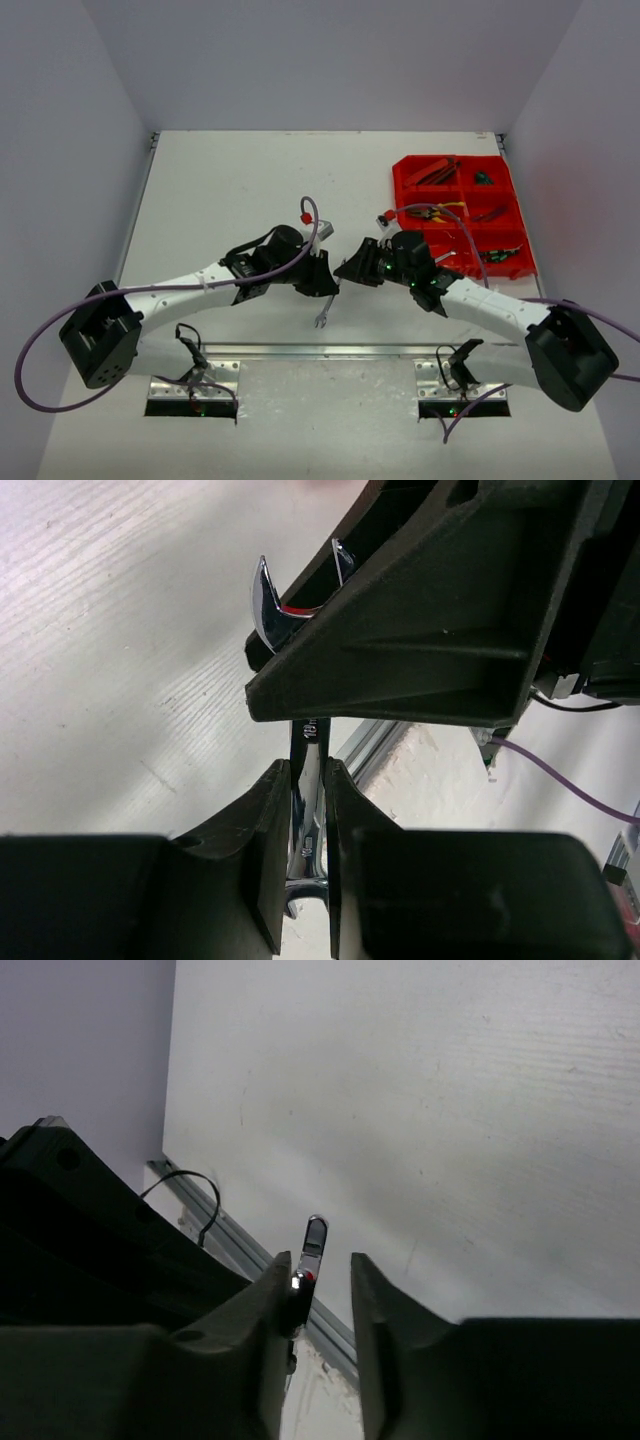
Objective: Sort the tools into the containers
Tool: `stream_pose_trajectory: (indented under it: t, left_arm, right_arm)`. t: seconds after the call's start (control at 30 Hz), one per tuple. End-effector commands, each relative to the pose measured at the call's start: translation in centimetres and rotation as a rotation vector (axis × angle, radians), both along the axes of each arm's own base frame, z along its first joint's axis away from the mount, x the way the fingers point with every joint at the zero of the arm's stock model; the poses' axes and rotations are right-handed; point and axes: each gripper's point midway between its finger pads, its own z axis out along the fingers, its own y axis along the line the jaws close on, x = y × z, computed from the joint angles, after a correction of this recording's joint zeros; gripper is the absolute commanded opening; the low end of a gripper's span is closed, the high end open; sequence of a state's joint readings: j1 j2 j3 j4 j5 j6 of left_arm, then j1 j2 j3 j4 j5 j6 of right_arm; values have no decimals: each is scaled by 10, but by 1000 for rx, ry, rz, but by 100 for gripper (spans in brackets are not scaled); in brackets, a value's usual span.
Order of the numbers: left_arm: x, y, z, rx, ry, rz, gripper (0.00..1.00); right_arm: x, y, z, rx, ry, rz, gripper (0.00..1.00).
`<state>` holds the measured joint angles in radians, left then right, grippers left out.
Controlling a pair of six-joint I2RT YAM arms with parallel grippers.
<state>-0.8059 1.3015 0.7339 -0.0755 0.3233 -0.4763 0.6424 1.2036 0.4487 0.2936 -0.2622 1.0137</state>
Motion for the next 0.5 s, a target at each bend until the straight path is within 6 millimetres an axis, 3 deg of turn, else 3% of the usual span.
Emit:
stream_pose_trajectory:
  t: [0.0,0.1,0.17,0.23,0.27,0.33,0.37,0.47]
  left_arm:
    - [2,-14,37,-122,-96,-36,0]
    - [5,-13,37,-116,-110,-24,0]
    - [7,-12,37,-111,-118,-15,0]
    - [10,-10,37,-97,-125,-2,10]
    - [10,-7,35,-76,-119,10,26]
    - [18,8,36,-10,-136,84,89]
    - [26,17,39,24,-161,139,100]
    - [33,47,50,117,-203,255,100]
  right_arm:
    - [18,16,35,80,-96,-21,18]
    - [16,20,37,101,-95,-9,3]
    - [16,20,37,103,-97,-11,0]
    - [18,16,37,94,-105,-33,0]
    - [18,15,38,92,-108,-37,0]
    - [23,8,41,59,-138,-69,0]
    - [28,-3,42,30,-147,-110,0]
    - [41,-28,47,-34,-155,-186,0]
